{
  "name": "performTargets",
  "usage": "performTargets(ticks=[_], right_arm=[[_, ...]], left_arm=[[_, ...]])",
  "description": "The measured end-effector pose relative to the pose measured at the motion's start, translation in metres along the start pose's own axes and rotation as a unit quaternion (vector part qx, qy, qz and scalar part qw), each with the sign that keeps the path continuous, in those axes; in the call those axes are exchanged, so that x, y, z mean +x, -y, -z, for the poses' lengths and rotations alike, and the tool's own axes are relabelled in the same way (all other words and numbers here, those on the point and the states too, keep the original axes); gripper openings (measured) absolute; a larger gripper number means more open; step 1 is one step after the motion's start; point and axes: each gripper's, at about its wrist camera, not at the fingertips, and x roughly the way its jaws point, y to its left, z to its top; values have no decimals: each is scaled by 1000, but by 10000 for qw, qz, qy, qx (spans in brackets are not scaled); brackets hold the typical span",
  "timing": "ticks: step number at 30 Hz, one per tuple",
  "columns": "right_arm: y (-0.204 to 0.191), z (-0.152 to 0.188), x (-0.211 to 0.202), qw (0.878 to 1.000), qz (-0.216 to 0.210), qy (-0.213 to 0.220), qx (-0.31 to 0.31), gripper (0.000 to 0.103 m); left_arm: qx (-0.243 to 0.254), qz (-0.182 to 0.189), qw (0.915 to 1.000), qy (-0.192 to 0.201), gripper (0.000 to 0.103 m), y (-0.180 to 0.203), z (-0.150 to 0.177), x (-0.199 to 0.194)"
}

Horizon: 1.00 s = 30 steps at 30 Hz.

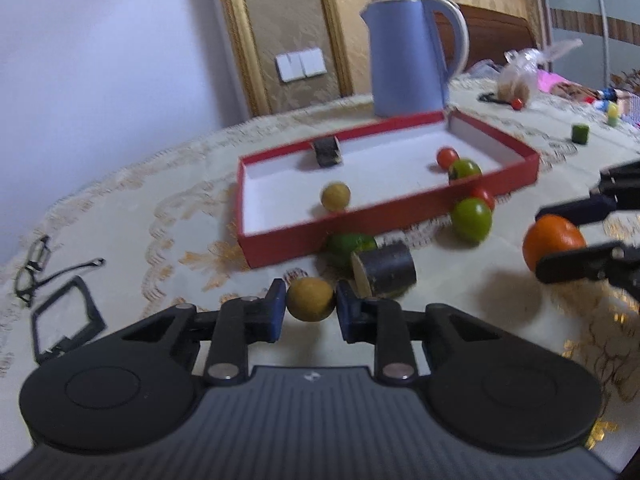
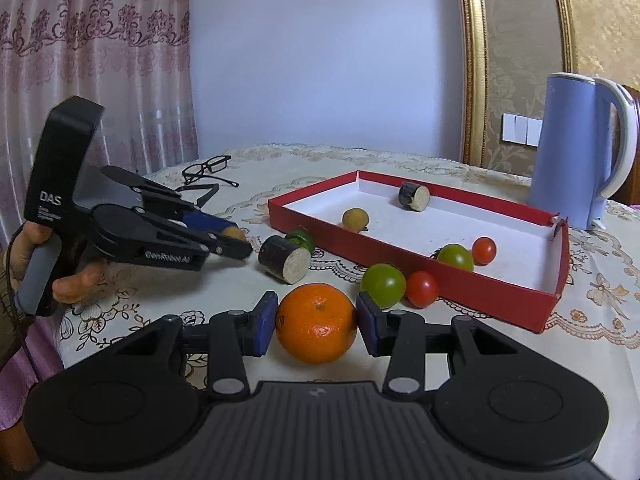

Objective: Organize fruits
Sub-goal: 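Grasp a small brown fruit with the left gripper while the right lifts the orange, then lower the brown fruit into the red box and open left while right holds the orange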

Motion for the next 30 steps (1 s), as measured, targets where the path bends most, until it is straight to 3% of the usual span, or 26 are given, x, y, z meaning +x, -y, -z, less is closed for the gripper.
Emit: performTargets(ticks=[5,9,20,30], right_arm=[[3,1,-6,9999,60,82,76,42],[7,2,-13,9997,121,148,140,42],[27,8,-33,9982,366,296,375,42],[37,14,-39,9971,464,322,505,42]], left_arm=[[46,-325,9989,343,25,18,-20,-12],[-37,-360,9980,513,25,32,-39,-9],[-430,-591,9973,46,25,53,-68,43],[-373,-724,9965,-173,25,69,-84,73]])
